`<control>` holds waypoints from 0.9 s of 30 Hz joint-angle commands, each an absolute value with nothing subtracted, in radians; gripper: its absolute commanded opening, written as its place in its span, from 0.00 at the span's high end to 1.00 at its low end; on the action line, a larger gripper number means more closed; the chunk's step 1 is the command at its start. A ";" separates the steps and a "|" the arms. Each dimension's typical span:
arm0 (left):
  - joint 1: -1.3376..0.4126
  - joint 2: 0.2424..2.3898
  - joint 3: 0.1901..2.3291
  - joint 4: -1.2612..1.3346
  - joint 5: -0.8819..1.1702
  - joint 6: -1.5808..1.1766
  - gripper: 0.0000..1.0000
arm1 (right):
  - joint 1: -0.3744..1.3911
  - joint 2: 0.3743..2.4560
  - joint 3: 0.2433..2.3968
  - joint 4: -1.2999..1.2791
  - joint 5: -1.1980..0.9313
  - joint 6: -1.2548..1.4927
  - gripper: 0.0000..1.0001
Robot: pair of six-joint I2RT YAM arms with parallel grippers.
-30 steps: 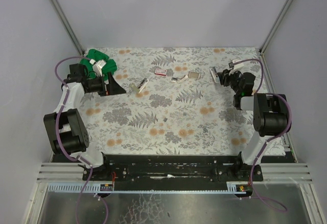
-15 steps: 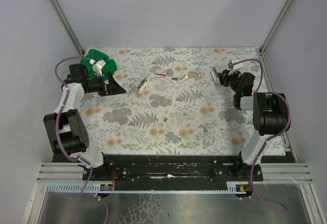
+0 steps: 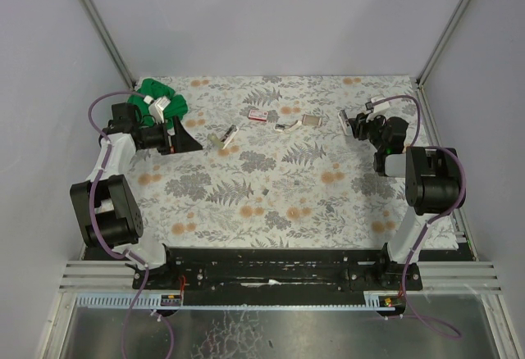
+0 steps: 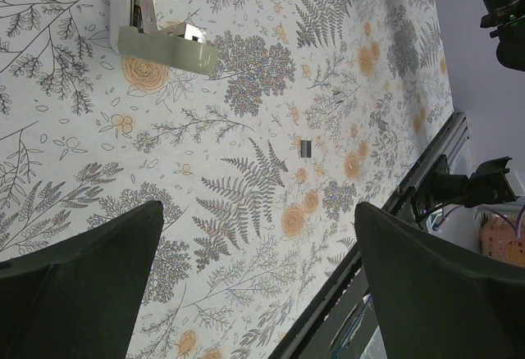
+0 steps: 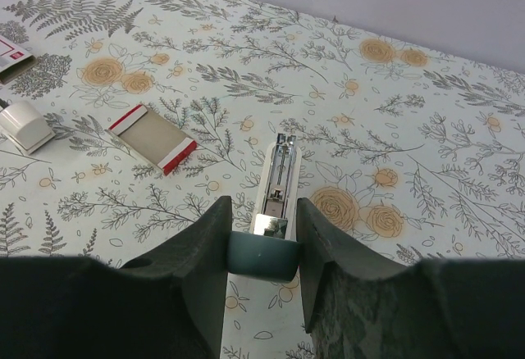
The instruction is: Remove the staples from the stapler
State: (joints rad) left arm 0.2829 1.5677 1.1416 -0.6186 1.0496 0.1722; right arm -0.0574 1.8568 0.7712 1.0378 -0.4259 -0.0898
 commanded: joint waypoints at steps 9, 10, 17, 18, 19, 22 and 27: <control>0.286 1.552 1.129 -0.562 1.055 0.169 0.00 | -0.060 1.859 0.815 1.116 -0.411 -0.101 0.92; 0.288 1.554 1.128 -0.562 1.056 0.170 0.00 | -0.059 1.859 0.815 1.115 -0.412 -0.102 0.91; 0.290 1.556 1.128 -0.562 1.061 0.169 0.00 | -0.059 1.859 0.816 1.110 -0.417 -0.103 0.86; 0.292 1.556 1.128 -0.563 1.062 0.170 0.00 | -0.059 1.859 0.816 1.109 -0.417 -0.103 0.85; 0.294 1.557 1.128 -0.563 1.062 0.169 0.00 | -0.060 1.858 0.816 1.109 -0.418 -0.103 0.85; 0.295 1.558 1.128 -0.563 1.066 0.168 0.00 | -0.059 1.857 0.814 1.109 -0.422 -0.102 0.82; 0.297 1.560 1.129 -0.562 1.068 0.167 0.00 | -0.060 1.855 0.818 1.103 -0.429 -0.100 0.78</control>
